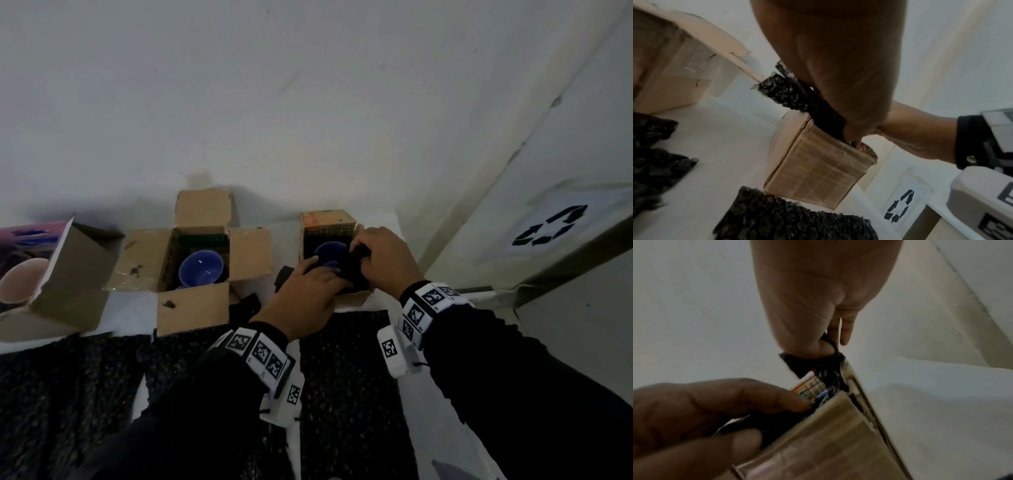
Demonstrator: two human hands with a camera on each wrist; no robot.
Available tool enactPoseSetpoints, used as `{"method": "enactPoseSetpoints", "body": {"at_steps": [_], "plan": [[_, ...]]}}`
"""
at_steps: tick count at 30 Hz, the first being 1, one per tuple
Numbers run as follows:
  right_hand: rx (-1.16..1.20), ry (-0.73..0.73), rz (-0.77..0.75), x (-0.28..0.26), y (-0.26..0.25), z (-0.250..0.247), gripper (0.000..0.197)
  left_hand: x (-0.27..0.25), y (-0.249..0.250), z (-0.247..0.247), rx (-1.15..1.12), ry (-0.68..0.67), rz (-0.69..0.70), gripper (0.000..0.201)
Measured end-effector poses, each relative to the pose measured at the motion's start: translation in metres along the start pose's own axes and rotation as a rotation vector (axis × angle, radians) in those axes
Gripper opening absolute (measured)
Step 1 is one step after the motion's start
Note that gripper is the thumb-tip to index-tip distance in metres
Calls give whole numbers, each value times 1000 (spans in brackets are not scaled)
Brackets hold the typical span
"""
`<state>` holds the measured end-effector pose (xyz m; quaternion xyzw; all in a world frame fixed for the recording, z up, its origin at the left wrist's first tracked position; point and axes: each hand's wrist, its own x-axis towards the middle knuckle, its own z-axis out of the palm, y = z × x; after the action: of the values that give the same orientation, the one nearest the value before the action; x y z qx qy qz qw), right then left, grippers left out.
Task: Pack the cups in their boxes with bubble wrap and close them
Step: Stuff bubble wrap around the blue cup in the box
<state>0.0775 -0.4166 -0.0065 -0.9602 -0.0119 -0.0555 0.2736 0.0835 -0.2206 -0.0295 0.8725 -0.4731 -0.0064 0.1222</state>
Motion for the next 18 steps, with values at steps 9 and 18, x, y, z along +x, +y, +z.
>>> {"method": "enactPoseSetpoints", "body": {"at_steps": [9, 18], "plan": [[-408, -156, -84, 14, 3, -1, 25, 5, -6, 6, -31, -20, -164, 52], [-622, -56, -165, 19, -3, 3, 31, 10, -5, 5, 84, -99, -57, 34]]}}
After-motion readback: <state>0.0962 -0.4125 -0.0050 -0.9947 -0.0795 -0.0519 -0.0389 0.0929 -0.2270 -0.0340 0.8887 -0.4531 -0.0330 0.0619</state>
